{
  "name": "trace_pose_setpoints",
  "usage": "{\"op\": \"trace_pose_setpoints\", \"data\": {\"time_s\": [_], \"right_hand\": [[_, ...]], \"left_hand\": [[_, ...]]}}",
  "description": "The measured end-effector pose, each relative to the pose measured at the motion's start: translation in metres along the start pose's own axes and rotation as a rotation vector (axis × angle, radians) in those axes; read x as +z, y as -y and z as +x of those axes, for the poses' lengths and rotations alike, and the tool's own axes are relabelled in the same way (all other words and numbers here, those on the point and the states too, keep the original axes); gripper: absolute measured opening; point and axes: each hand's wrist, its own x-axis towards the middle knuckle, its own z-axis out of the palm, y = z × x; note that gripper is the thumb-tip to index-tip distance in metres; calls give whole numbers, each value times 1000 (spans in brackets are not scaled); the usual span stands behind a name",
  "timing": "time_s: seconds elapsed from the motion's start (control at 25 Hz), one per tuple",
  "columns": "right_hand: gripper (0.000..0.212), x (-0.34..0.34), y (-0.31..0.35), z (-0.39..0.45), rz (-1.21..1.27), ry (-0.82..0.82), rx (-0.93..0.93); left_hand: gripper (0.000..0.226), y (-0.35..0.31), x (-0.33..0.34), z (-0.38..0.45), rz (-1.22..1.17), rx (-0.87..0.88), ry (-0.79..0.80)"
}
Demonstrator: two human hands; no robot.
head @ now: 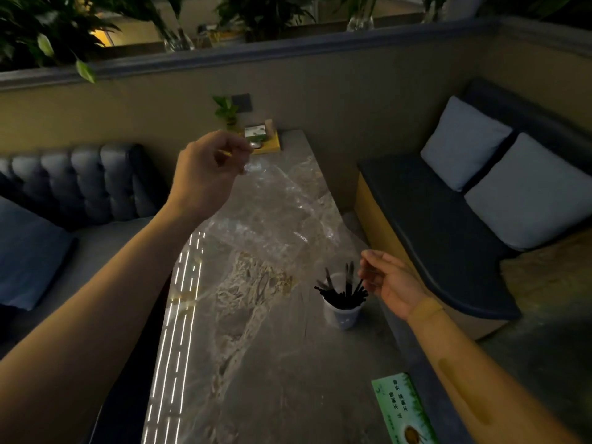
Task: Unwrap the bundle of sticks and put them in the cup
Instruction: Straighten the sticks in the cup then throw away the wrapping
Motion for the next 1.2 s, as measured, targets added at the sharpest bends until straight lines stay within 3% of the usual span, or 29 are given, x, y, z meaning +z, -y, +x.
{"op": "trace_pose_setpoints", "data": {"time_s": [0.12,0.28,0.6,0.88,1.2], "right_hand": [[2,25,-1,-1,-118,-47,-57],[8,70,-19,2,-314,-63,-94],[15,122,-111,14,-755,68,43],[23,102,-197,22,-909,-3,183],[23,94,-224,31,-930,-110,244]], "left_hand": [[14,49,-25,-35,-56,-136,-95],[14,126,-55,-121,-169,-524,-234],[9,217,-79,-297,-199,-1026,-327],[9,253,-77,-373,-173,-1197,-210],[14,290,-58,-364,7,-1239,-24]]}}
